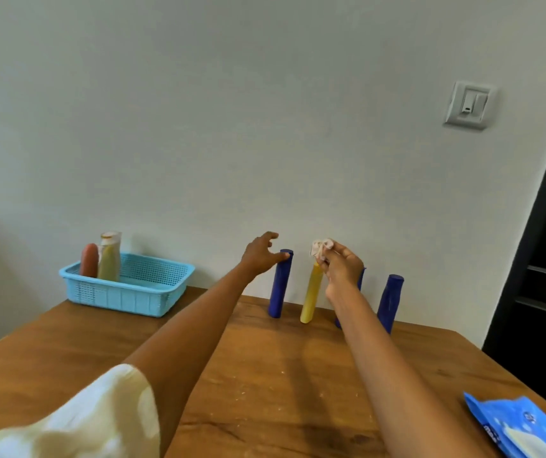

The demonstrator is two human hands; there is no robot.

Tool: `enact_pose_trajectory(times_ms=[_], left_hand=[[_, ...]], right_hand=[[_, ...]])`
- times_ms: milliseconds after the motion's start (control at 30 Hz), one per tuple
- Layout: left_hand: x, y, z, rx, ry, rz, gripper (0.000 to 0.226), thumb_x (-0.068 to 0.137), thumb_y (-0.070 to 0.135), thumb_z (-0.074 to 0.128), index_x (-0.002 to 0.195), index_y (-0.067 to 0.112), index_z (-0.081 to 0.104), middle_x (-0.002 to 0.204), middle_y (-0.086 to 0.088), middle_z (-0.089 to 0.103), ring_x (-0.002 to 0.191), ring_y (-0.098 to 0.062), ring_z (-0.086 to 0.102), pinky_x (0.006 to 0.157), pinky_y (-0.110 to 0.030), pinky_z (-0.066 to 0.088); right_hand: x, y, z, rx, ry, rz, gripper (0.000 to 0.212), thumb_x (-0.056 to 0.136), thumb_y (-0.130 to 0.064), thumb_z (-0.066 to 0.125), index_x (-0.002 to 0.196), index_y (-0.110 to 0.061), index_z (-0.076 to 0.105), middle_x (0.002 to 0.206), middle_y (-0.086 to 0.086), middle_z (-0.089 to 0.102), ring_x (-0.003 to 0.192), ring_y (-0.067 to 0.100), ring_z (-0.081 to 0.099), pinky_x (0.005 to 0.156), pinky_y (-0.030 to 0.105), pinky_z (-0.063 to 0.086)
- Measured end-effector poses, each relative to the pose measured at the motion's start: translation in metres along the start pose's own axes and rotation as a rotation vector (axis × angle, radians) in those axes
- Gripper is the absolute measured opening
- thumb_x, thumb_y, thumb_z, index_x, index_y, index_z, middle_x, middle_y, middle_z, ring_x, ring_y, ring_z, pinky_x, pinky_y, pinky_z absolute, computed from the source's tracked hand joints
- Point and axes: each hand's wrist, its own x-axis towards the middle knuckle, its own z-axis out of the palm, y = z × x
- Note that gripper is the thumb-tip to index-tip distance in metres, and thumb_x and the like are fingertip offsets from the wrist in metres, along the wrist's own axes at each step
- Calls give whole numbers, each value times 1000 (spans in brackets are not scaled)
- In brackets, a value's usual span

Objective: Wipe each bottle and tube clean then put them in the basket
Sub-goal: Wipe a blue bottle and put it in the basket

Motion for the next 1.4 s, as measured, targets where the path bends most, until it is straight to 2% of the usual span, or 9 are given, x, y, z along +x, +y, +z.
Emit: enact_pose_trajectory(times_ms=[200, 367, 467, 600, 700, 900, 1100, 1267, 1400], left_hand=[[25, -3, 32, 82, -5, 6, 41, 81, 25, 72, 116, 13, 55, 123, -11, 59, 109, -27, 55, 88, -35, 49], [6, -11, 23, -157, 132, 45, 36, 81, 15, 71, 114, 14, 57, 111, -8, 63, 98, -21, 59, 76, -26, 51], [-16, -10, -6, -408, 45, 61, 35, 84, 11, 68, 116, 12, 54, 110, -9, 62, 100, -20, 60, 75, -22, 53], [-53, -8, -46, -507, -106, 95, 30, 88, 11, 62, 117, 9, 57, 110, -11, 65, 100, -20, 64, 73, -21, 56], [-85, -7, -64, -489, -148, 102, 28, 89, 11, 61, 116, 10, 59, 103, -7, 67, 91, -13, 65, 69, -17, 54], [-118, -10, -83, -545, -66, 50, 30, 88, 10, 62, 117, 5, 60, 96, -6, 67, 81, -8, 65, 66, -15, 52], [-129, -17, -89, -546, -53, -24, 31, 86, 11, 64, 117, 5, 62, 95, -5, 68, 81, -8, 66, 66, -15, 53], [-124, -13, -97, -716, 71, -100, 30, 84, 9, 66, 113, 1, 64, 88, -8, 68, 66, -7, 69, 62, -18, 55], [-124, -4, -100, -716, 8, -122, 27, 84, 8, 67, 110, 2, 65, 85, -8, 69, 63, -8, 69, 60, -19, 56]], right_hand=[[19, -4, 3, -55, 43, -24, 23, 86, -1, 63, 72, -20, 65, 78, 0, 67, 87, 20, 67, 82, 31, 56], [7, -8, -1, -6, 16, 17, 15, 86, -4, 64, 76, -16, 66, 78, -1, 65, 85, 18, 65, 83, 31, 55], [-13, -14, -1, 42, -74, 26, 10, 87, -1, 61, 91, -7, 67, 82, 1, 65, 81, 16, 63, 81, 30, 54], [-44, -16, 8, 10, -154, 16, 15, 86, 0, 60, 97, -6, 68, 87, 3, 67, 80, 14, 64, 77, 27, 56], [-71, -9, 19, -110, -216, -50, 14, 84, -5, 60, 89, -12, 71, 87, 2, 71, 85, 17, 66, 77, 28, 57], [-109, 3, 39, -334, -278, -161, 20, 75, -15, 56, 56, -16, 63, 78, 5, 71, 86, 26, 66, 79, 40, 55], [-117, 10, 34, -438, -440, -220, 7, 85, -19, 66, 87, -16, 72, 87, -1, 71, 83, 12, 65, 80, 28, 56], [-110, 8, 26, -577, -598, -130, 10, 79, -8, 69, 80, -16, 74, 89, 0, 73, 83, 14, 65, 80, 30, 56], [-106, 6, 26, -629, -493, -258, 12, 80, -12, 72, 91, -16, 70, 90, 1, 70, 84, 16, 67, 77, 28, 57]])
